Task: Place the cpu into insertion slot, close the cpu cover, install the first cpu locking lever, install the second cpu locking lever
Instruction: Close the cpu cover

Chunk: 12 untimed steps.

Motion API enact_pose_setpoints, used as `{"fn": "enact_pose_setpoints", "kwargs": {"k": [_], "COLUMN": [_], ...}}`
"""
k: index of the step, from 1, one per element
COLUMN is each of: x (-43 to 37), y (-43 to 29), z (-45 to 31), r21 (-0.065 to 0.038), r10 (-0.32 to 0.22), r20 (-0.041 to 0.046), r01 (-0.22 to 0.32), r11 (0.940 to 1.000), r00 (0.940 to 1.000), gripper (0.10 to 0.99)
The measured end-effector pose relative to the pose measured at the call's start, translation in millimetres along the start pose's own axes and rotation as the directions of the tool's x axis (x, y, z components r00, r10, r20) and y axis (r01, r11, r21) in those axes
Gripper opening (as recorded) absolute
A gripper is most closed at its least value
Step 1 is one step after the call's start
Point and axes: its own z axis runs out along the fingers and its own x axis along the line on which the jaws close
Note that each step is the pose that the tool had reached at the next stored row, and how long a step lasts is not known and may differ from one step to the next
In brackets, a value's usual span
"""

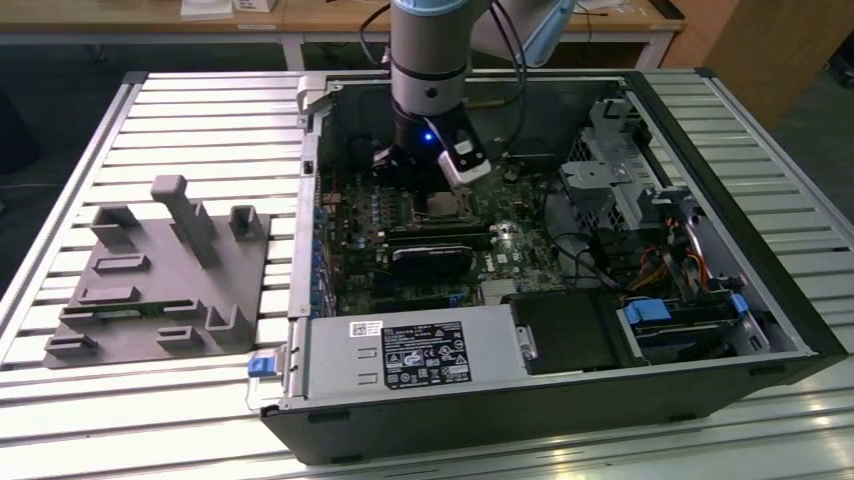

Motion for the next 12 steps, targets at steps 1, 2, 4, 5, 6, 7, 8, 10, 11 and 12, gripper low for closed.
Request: {"fn": "enact_pose_setpoints", "kwargs": {"k": [1,2,4,5,6,7,8,10,11,12], "x": [-0.7,-1.7,-3.6,-4.4,-5.0,-5.2,-5.2,-5.2,-5.2,-5.3], "y": [0.1,0.2,0.3,0.4,0.4,0.4,0.4,0.5,0.5,0.6], "z": [0.0,0.0,0.0,0.0,0.0,0.0,0.0,-0.7,-1.9,-3.9], "r21": [0.000,0.000,0.000,0.000,0.000,0.000,0.000,0.000,0.000,0.000], "r10": [0.000,0.000,0.000,0.000,0.000,0.000,0.000,0.000,0.000,0.000], "r20": [0.0000,0.0000,0.0000,0.0001,0.0001,0.0001,0.0001,-0.0001,0.0000,0.0001], "r01": [0.000,0.000,0.000,0.000,0.000,0.000,0.000,0.000,0.000,0.000], "r11": [1.0000,1.0000,1.0000,1.0000,1.0000,1.0000,1.0000,1.0000,1.0000,1.0000], "r00": [1.0000,1.0000,1.0000,1.0000,1.0000,1.0000,1.0000,1.0000,1.0000,1.0000], "gripper": [0.106,0.106,0.106,0.106,0.106,0.106,0.106,0.106,0.106,0.106]}}
